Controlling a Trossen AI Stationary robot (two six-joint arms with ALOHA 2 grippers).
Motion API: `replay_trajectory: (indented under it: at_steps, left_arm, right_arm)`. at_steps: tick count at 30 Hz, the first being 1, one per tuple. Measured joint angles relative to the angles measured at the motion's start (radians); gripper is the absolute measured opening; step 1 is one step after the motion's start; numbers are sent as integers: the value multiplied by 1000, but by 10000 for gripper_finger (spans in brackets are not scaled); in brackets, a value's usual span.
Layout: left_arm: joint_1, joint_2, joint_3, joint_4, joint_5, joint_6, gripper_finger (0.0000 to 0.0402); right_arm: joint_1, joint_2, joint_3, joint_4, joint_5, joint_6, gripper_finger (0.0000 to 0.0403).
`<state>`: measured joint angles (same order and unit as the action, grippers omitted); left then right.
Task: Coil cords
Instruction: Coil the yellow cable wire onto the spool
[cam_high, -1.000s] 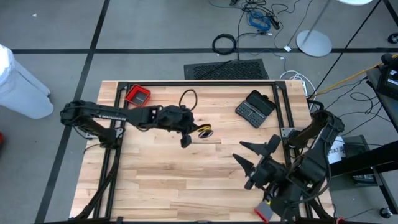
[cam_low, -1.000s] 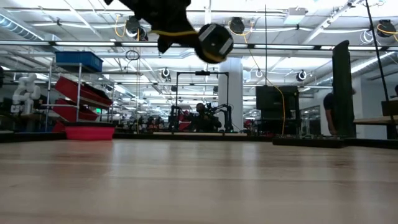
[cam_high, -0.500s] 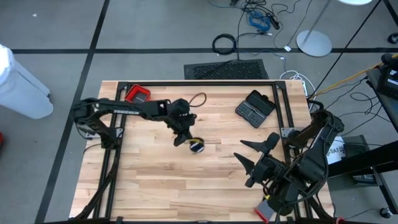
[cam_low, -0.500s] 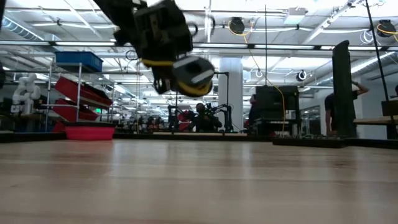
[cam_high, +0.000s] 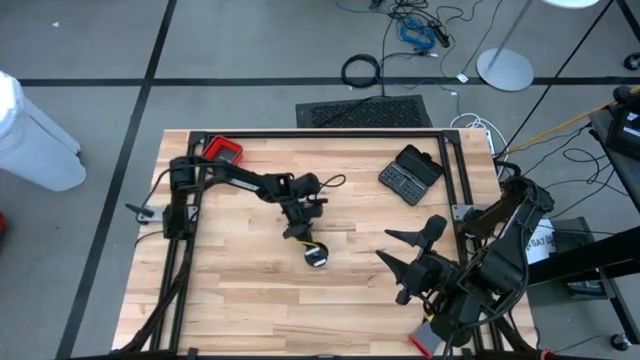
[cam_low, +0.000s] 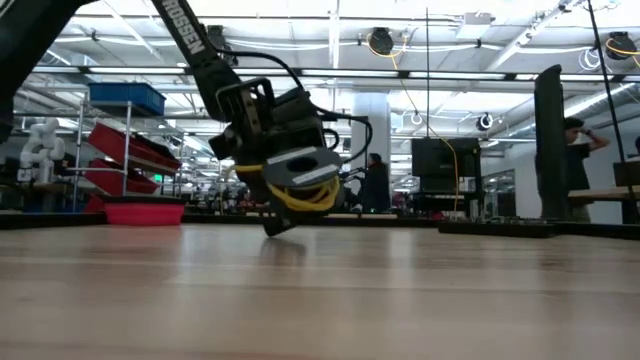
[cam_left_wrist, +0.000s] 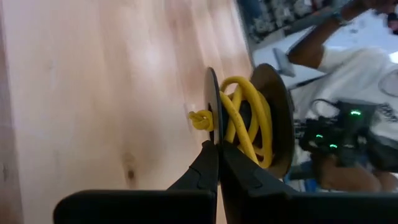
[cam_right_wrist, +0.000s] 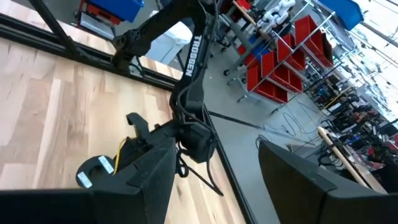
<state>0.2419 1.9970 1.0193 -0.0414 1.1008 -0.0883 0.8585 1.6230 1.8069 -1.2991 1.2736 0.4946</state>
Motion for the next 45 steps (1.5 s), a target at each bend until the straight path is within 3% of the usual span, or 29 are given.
replay_trajectory:
  at_steps: [9, 15, 19, 27, 32, 34, 38, 45]
  left_arm:
    - [42, 42, 3, 22, 32, -10, 4]
    - [49, 29, 39, 16, -51, -49, 4]
    - [53, -14, 66, -39, -172, -36, 4]
    - [34, -153, 125, -264, -610, 98, 4]
    - [-7, -183, 130, -285, -754, 98, 4]
    - [-20, -180, 130, -295, -768, 97, 4]
    - [-42, -182, 130, -301, -766, 96, 4]
    - [-63, -185, 133, -300, -779, 94, 4]
  right_arm:
    - [0, 0, 0, 1, 0, -2, 215]
    - [-2, 0, 0, 1, 1, -8, 215]
    - [-7, 0, 0, 0, 3, -8, 215]
    - [-9, 0, 0, -3, 4, -8, 215]
    - [-19, 0, 0, -6, -1, 25, 215]
    - [-35, 0, 0, -16, -56, 117, 215]
    - [-108, 0, -14, -13, -289, 236, 215]
    - [-258, 0, -170, 118, -484, 95, 215]
